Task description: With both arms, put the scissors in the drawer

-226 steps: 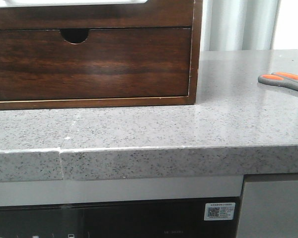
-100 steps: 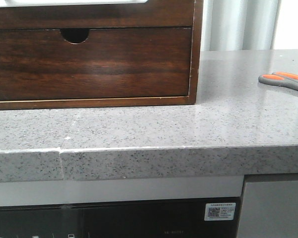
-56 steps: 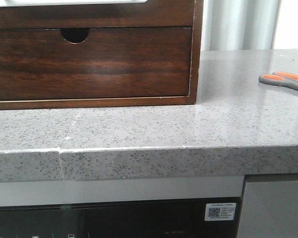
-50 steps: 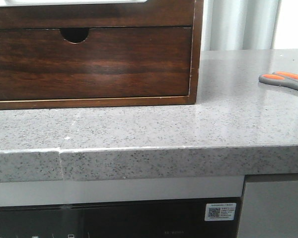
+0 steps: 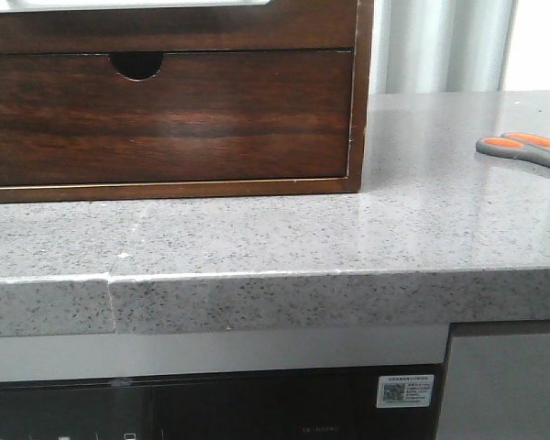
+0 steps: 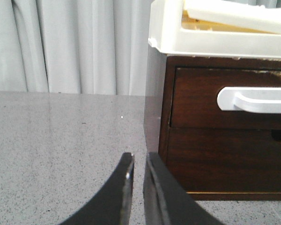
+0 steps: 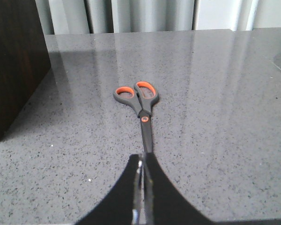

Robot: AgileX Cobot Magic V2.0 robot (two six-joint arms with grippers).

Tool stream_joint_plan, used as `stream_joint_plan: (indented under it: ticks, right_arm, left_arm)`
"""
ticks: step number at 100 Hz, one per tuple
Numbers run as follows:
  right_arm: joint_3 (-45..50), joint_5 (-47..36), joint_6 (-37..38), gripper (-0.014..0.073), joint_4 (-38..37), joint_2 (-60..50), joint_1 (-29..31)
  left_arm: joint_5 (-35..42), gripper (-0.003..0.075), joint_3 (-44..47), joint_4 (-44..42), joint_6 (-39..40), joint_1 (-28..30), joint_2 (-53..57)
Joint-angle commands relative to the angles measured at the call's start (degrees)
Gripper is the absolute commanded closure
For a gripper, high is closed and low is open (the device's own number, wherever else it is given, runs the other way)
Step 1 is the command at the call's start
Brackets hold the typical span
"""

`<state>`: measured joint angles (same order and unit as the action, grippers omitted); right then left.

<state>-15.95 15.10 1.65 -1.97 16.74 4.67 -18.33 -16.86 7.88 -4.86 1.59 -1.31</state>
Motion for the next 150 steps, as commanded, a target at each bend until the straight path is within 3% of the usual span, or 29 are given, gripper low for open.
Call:
stream_joint_plan:
  ticks: [1, 10, 27, 34, 47, 76, 107, 150]
  right_arm:
    - [-3.6, -4.3, -0.3, 0.069, -0.2, 2.8, 0.0]
    - [-3.9, -5.2, -0.3, 0.069, -0.2, 4.0, 0.0]
    - [-3.7, -4.9, -0.3, 0.069, -0.2, 4.0, 0.0]
    - [-3.7, -4.1, -0.3, 0.069, -0.2, 4.0, 0.0]
    - [-3.7, -4.0, -0.3, 0.069, -0.2, 4.0, 0.0]
    - [-3.6, -3.0, -0.3, 0.069, -0.2, 4.0, 0.0]
    - [-3.7, 3.1, -0.3, 0.069, -0.2, 4.0, 0.0]
    - [-3.7, 4.4, -0.3, 0.069, -0.2, 4.0, 0.0]
  left_arm:
    - [3.7, 0.0715, -2.1, -0.2, 0.1, -0.1, -1.6]
    - [3.6, 0.069, -2.1, -0.2, 0.1, -0.1, -2.1]
    - [6.7, 0.0426, -2.0, -0.2, 0.1, -0.1, -3.2]
    - [10.5, 0.037, -1.3, -0.2, 0.1, -0.1, -3.2]
    - [15.1, 0.0372, -0.6, -3.2, 0.1, -0.1, -3.3]
    - [20.8, 0.0372, -0.9, -26.5, 0.0, -0.1, -10.4]
    - [39.8, 0.0372, -2.9, -45.0, 0.2, -0.1, -25.4]
    - [42.8, 0.0395, -6.4, -54.2, 0.1, -14.0, -39.0]
